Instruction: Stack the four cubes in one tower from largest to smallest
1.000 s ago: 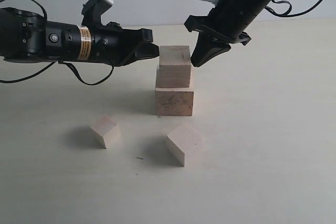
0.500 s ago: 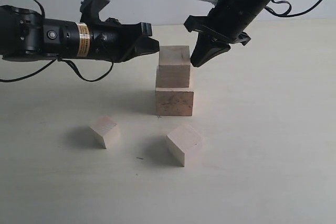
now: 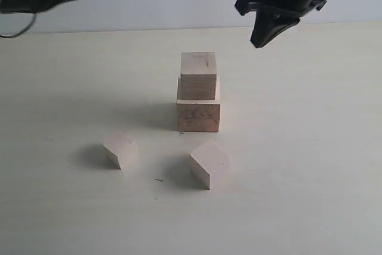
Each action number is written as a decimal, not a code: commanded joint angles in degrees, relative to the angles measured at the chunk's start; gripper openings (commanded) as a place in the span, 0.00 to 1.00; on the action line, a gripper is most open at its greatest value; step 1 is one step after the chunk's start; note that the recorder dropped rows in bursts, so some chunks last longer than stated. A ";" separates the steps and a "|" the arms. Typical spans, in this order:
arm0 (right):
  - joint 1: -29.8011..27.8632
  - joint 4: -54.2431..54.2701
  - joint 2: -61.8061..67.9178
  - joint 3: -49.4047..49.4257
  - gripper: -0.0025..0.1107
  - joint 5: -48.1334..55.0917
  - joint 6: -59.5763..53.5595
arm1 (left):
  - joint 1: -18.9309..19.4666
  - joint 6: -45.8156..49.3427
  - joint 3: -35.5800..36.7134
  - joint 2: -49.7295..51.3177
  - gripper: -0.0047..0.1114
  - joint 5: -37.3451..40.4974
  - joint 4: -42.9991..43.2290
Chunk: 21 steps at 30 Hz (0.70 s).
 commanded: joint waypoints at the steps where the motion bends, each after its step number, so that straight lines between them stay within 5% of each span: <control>1: 0.13 -0.47 -7.03 3.40 0.02 -0.14 1.94 | 5.12 -1.38 7.44 -10.04 0.04 15.12 4.21; 7: 4.28 0.27 -15.70 15.70 0.02 -0.52 0.07 | 10.25 -0.95 26.63 -29.59 0.04 26.65 5.23; 11: 9.49 1.21 -19.23 22.76 0.02 -7.54 -3.94 | 10.79 0.32 35.91 -46.55 0.04 26.08 8.07; 21: 17.10 2.20 -17.53 33.10 0.02 -21.15 -5.20 | 10.79 5.39 42.49 -82.31 0.04 21.42 11.82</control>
